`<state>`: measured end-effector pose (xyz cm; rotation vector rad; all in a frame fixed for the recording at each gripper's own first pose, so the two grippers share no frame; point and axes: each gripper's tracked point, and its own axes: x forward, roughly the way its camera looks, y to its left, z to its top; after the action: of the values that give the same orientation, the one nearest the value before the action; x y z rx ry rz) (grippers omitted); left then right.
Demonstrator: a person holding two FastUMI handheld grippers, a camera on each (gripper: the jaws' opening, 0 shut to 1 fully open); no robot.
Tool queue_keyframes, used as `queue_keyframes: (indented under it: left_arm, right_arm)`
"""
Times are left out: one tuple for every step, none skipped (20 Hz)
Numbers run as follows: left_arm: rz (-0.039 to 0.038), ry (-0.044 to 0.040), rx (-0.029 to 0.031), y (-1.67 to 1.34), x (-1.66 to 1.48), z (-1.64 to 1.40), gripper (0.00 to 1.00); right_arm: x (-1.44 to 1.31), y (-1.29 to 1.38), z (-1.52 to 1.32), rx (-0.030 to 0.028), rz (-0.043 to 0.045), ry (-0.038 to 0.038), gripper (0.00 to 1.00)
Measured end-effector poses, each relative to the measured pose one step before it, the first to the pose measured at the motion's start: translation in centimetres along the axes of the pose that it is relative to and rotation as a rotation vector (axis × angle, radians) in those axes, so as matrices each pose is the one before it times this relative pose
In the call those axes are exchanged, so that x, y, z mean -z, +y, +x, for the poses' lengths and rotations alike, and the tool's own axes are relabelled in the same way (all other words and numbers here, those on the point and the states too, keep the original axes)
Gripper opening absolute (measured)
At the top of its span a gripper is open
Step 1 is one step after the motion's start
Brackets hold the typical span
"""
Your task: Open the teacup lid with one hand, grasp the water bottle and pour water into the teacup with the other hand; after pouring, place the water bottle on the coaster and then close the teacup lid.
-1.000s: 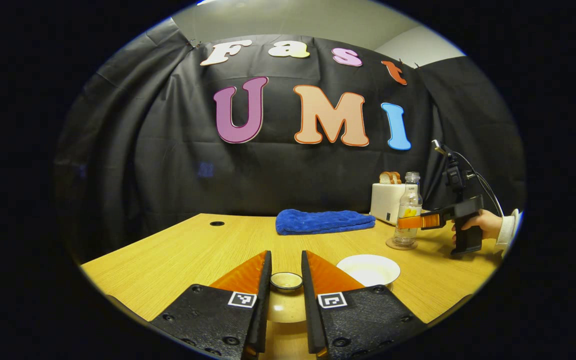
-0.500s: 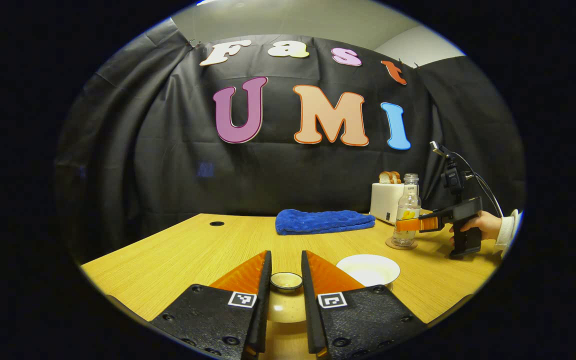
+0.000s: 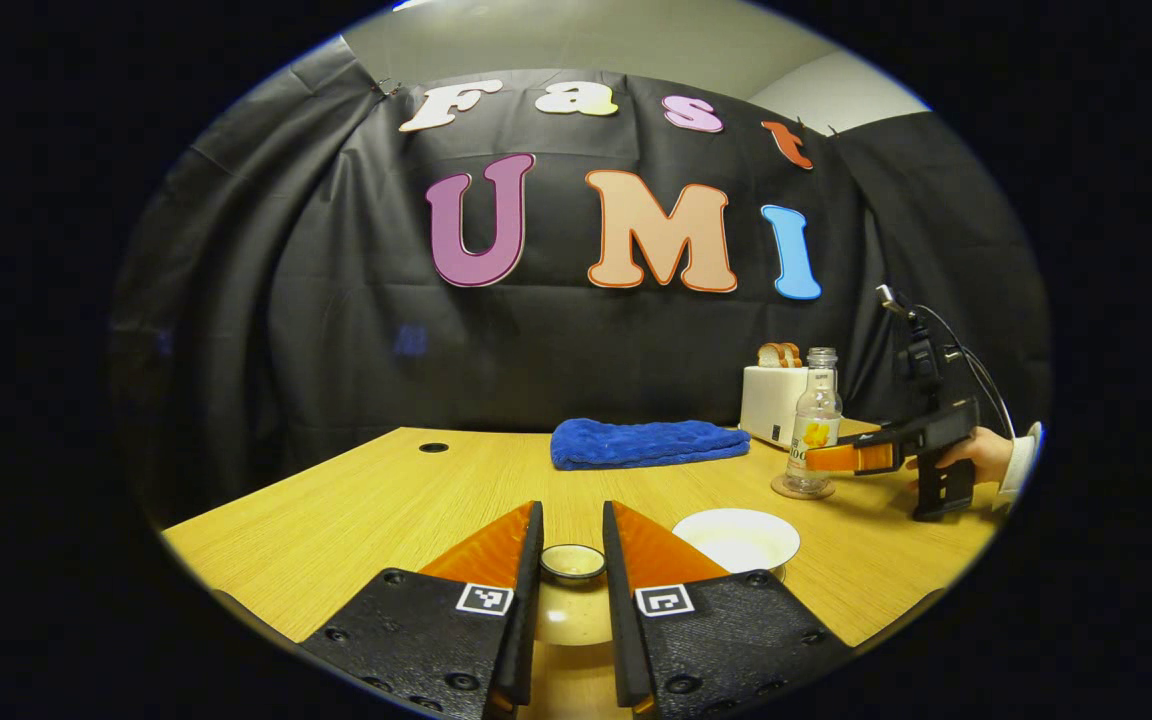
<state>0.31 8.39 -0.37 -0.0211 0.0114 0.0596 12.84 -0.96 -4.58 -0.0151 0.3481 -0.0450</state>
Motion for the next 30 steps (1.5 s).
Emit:
queue_keyframes:
  left_arm:
    - [0.00082, 0.00058, 0.00073, -0.002, -0.008, 0.035, 0.30]
    - [0.00078, 0.00094, 0.00160, -0.054, 0.014, 0.050, 0.30]
    - [0.00138, 0.00103, 0.00018, -0.018, 0.004, 0.032, 0.30]
    - [0.00125, -0.00047, 0.00058, 0.015, 0.055, -0.048, 0.30]
    - [0.00199, 0.00065, 0.00229, -0.100, -0.014, 0.044, 0.30]
    - [0.00393, 0.00072, -0.00026, -0.015, 0.023, -0.008, 0.30]
    - [0.00345, 0.00150, -0.00070, -0.047, 0.001, 0.023, 0.30]
    - [0.00080, -0.00129, 0.00312, -0.074, 0.006, 0.034, 0.30]
    - [-0.00391, -0.00279, 0.00760, -0.252, -0.081, 0.158, 0.30]
    - [-0.00529, 0.00152, 0.00661, -0.270, 0.015, 0.093, 0.30]
    - [0.00052, 0.00503, 0.00439, -0.300, 0.089, 0.077, 0.30]
    - [0.00113, 0.00424, 0.00410, -0.246, 0.090, 0.076, 0.30]
    - [0.00020, -0.00243, 0.00943, -0.465, -0.105, 0.158, 0.30]
    - [0.00179, -0.00032, 0.01044, -0.604, -0.032, 0.082, 0.30]
    - [0.00452, -0.00147, 0.00911, -0.595, -0.116, 0.134, 0.30]
    - [0.00453, -0.00525, 0.00946, -0.551, -0.217, 0.214, 0.30]
    - [0.00207, -0.00219, 0.01183, -0.643, -0.206, 0.284, 0.30]
    - [0.00102, 0.00174, 0.01175, -0.640, -0.014, 0.354, 0.30]
    - [0.00170, 0.00201, 0.00843, -0.532, -0.034, 0.296, 0.30]
    - [0.00063, 0.00202, 0.00874, -0.531, 0.015, 0.303, 0.30]
    - [-0.00318, 0.00109, 0.01161, -0.588, -0.071, 0.327, 0.30]
    - [-0.00490, -0.00189, 0.01421, -0.553, -0.160, 0.260, 0.30]
    - [-0.00513, 0.00003, 0.01050, -0.478, -0.072, 0.339, 0.30]
    - [-0.00417, 0.00436, 0.00552, -0.331, 0.071, 0.319, 0.30]
    - [-0.00443, 0.00357, 0.00747, -0.368, 0.005, 0.361, 0.30]
    - [-0.00633, 0.00208, 0.00836, -0.349, 0.043, 0.308, 0.30]
    - [-0.00643, 0.00197, 0.00882, -0.314, 0.058, 0.333, 0.30]
    - [-0.00636, 0.00382, 0.00827, -0.319, 0.064, 0.316, 0.30]
    - [-0.00472, 0.00584, 0.00731, -0.291, 0.060, 0.288, 0.30]
    - [-0.00459, 0.00565, 0.00726, -0.373, 0.267, 0.371, 0.30]
  right_arm:
    - [0.135, 0.219, -0.655, -0.00425, -0.00421, -0.00459, 0.96]
    - [0.058, 0.106, -0.738, -0.00643, 0.00110, -0.00593, 0.96]
    - [0.091, 0.230, -0.754, -0.00829, 0.00582, -0.00655, 0.96]
    - [-0.024, 0.240, -0.618, -0.00899, 0.00776, -0.00811, 0.94]
    - [0.011, 0.214, -0.722, -0.00749, 0.00804, -0.00646, 0.94]
    - [0.011, 0.287, -0.649, -0.00783, 0.00368, -0.00557, 0.92]
    - [-0.001, 0.190, -0.676, -0.00669, -0.00464, -0.00640, 0.94]
    - [-0.055, 0.115, -0.548, -0.00164, -0.00760, -0.00920, 0.94]
    - [0.046, 0.015, -0.509, -0.00278, -0.00837, -0.00913, 0.94]
    - [0.025, 0.110, -0.484, -0.00038, -0.00754, -0.00663, 0.92]
    - [0.057, 0.064, -0.470, -0.00185, -0.00303, -0.00586, 0.93]
    - [0.058, 0.149, -0.327, -0.00405, -0.00069, -0.00530, 0.93]
    - [0.261, 0.025, -0.325, -0.00304, -0.00345, -0.00185, 0.93]
    - [0.049, 0.007, -0.292, -0.00046, -0.00283, -0.00686, 0.92]
    - [-0.085, 0.011, -0.260, -0.00005, -0.00444, -0.01064, 0.92]
    - [-0.156, -0.172, -0.189, 0.00331, -0.00612, -0.00860, 0.92]
    - [0.124, -0.077, -0.161, 0.00067, -0.00502, -0.00557, 0.93]
    - [-0.055, -0.029, -0.146, -0.00087, -0.00007, -0.00392, 0.93]
    - [-0.088, -0.048, -0.194, -0.00091, 0.00687, -0.00616, 0.93]
    - [-0.047, -0.082, -0.132, 0.00042, 0.00703, -0.00530, 0.92]
    - [0.082, -0.089, -0.053, 0.00094, 0.00434, -0.00110, 0.93]
    - [-0.104, -0.146, -0.140, 0.00196, 0.00839, -0.00615, 0.93]
    - [-0.081, -0.098, -0.063, 0.00063, 0.00755, -0.00548, 0.93]
    - [-0.122, -0.080, -0.047, 0.00182, 0.00458, -0.00617, 0.93]
    - [-0.060, -0.014, -0.097, 0.00084, 0.00132, -0.00684, 0.93]
    - [-0.148, -0.007, -0.137, 0.00218, -0.00253, -0.00819, 0.93]
    - [-0.115, 0.063, -0.105, 0.00117, -0.00610, -0.00986, 0.93]
    - [-0.153, 0.015, -0.118, 0.00058, -0.00559, -0.00924, 0.93]
    - [-0.116, 0.038, -0.079, 0.00061, -0.00198, -0.00903, 0.93]
    - [-0.141, -0.078, -0.044, 0.00291, 0.00152, -0.00838, 0.92]
